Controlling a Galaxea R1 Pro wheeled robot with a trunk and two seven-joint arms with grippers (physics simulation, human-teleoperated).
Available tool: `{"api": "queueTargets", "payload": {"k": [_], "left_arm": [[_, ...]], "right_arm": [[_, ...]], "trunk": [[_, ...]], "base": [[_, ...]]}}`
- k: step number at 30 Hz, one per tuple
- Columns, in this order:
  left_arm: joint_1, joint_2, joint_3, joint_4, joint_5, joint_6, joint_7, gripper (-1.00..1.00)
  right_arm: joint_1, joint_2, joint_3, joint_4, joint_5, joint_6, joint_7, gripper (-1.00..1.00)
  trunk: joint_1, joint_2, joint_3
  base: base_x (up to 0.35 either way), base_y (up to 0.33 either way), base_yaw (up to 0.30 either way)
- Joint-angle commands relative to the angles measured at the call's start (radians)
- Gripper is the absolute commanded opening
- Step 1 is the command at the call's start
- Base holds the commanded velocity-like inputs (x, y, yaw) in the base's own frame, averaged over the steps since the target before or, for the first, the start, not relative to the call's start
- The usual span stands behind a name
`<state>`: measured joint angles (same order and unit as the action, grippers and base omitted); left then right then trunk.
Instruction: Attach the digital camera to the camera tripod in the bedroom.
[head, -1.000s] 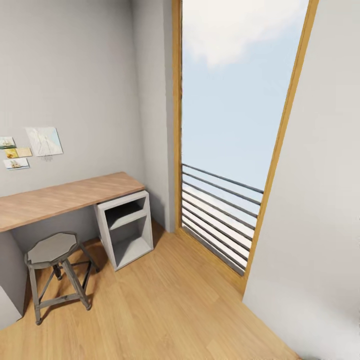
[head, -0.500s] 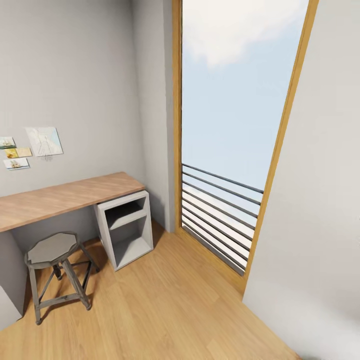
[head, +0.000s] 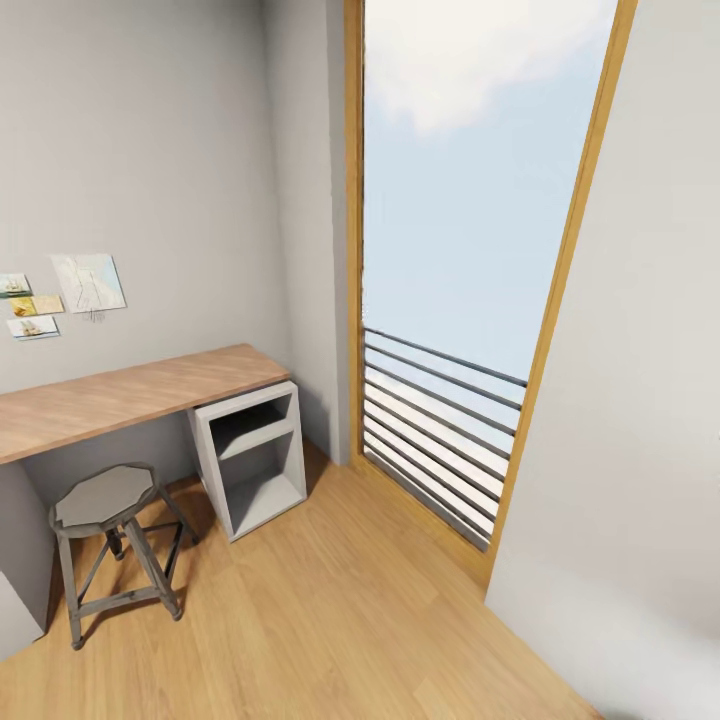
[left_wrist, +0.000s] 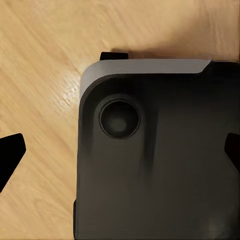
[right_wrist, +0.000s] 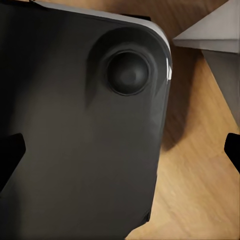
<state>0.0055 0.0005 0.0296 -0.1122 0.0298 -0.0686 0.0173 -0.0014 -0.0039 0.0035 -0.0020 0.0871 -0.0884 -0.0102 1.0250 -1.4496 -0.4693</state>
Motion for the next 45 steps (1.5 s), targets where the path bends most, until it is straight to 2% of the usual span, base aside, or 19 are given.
{"api": "queueTargets", "payload": {"k": [1, 5, 6, 10, 11, 12, 17, 20, 24, 25, 30, 31, 37, 38, 41, 45], "left_arm": [[0.001, 0.001, 0.003, -0.022, 0.004, 0.001, 0.004, 1.00], [0.001, 0.009, 0.006, -0.120, 0.007, 0.008, 0.016, 1.00], [0.001, 0.016, 0.007, -0.174, 0.008, 0.013, 0.019, 1.00], [0.000, 0.028, 0.009, -0.286, 0.009, 0.040, 0.023, 1.00], [0.000, 0.030, 0.009, -0.344, 0.010, 0.069, 0.024, 1.00], [-0.004, 0.028, 0.011, -0.455, 0.012, 0.167, 0.026, 1.00], [-0.045, 0.020, 0.011, -0.549, 0.013, 0.314, 0.028, 1.00], [-0.108, 0.016, 0.011, -0.569, 0.014, 0.363, 0.028, 1.00], [-0.213, 0.004, 0.011, -0.568, 0.015, 0.393, 0.030, 1.00], [-0.269, -0.002, 0.011, -0.557, 0.016, 0.403, 0.031, 1.00], [-0.413, -0.024, 0.012, -0.506, 0.017, 0.428, 0.044, 1.00], [-0.525, -0.067, 0.010, -0.455, 0.014, 0.459, 0.069, 1.00], [-0.578, -0.117, 0.006, -0.484, 0.010, 0.463, 0.074, 1.00], [-0.587, -0.144, 0.005, -0.506, 0.009, 0.462, 0.076, 1.00], [-0.591, -0.162, 0.003, -0.516, 0.008, 0.463, 0.082, 1.00], [-0.592, -0.169, 0.002, -0.525, 0.008, 0.471, 0.088, 1.00]], "right_arm": [[0.000, -0.001, -0.001, -0.005, 0.010, -0.001, -0.001, 1.00], [-0.003, -0.003, -0.001, -0.062, 0.011, 0.006, 0.000, 1.00], [-0.003, -0.003, -0.002, -0.114, 0.009, 0.017, -0.001, 1.00], [-0.005, -0.003, -0.005, -0.246, 0.005, 0.066, -0.005, 1.00], [-0.008, -0.003, -0.006, -0.319, 0.005, 0.108, -0.010, 1.00], [-0.031, 0.002, -0.007, -0.458, 0.005, 0.228, -0.035, 1.00], [-0.110, 0.008, -0.009, -0.550, 0.000, 0.358, -0.068, 1.00], [-0.173, 0.013, -0.010, -0.569, -0.004, 0.387, -0.081, 1.00], [-0.255, 0.020, -0.011, -0.568, -0.008, 0.391, -0.093, 1.00], [-0.295, 0.023, -0.012, -0.558, -0.010, 0.388, -0.099, 1.00], [-0.399, 0.042, -0.012, -0.505, -0.011, 0.381, -0.115, 1.00], [-0.500, 0.063, -0.013, -0.437, -0.012, 0.372, -0.125, 1.00], [-0.589, 0.080, -0.013, -0.397, -0.010, 0.360, -0.128, 1.00], [-0.606, 0.086, -0.013, -0.399, -0.009, 0.359, -0.129, 1.00], [-0.613, 0.093, -0.012, -0.418, -0.007, 0.365, -0.130, 1.00], [-0.616, 0.096, -0.011, -0.436, -0.005, 0.370, -0.130, 1.00]], "trunk": [[0.000, 0.000, -0.001], [0.000, 0.000, -0.001], [0.000, 0.000, -0.001], [0.000, 0.000, -0.001], [0.000, 0.000, -0.001], [0.000, 0.000, -0.001], [0.000, 0.000, -0.001], [0.000, 0.000, -0.001], [0.000, 0.000, -0.001], [0.000, 0.000, -0.001], [0.000, 0.000, -0.001], [0.000, 0.000, -0.001], [0.000, 0.000, -0.001], [0.000, 0.000, -0.001], [0.000, 0.000, -0.001], [0.000, 0.000, -0.001]], "base": [[0.000, 0.000, 0.000], [0.000, 0.000, 0.000], [0.000, 0.000, 0.000], [0.000, 0.000, 0.000], [0.000, 0.000, 0.000], [0.000, 0.000, 0.000], [0.000, 0.000, 0.000], [0.000, 0.000, 0.000], [0.000, 0.000, 0.000], [0.000, 0.000, 0.000], [0.000, 0.000, 0.000], [0.000, 0.000, 0.000], [0.000, 0.000, 0.000], [0.000, 0.000, 0.000], [0.000, 0.000, 0.000], [0.000, 0.000, 0.000]]}}
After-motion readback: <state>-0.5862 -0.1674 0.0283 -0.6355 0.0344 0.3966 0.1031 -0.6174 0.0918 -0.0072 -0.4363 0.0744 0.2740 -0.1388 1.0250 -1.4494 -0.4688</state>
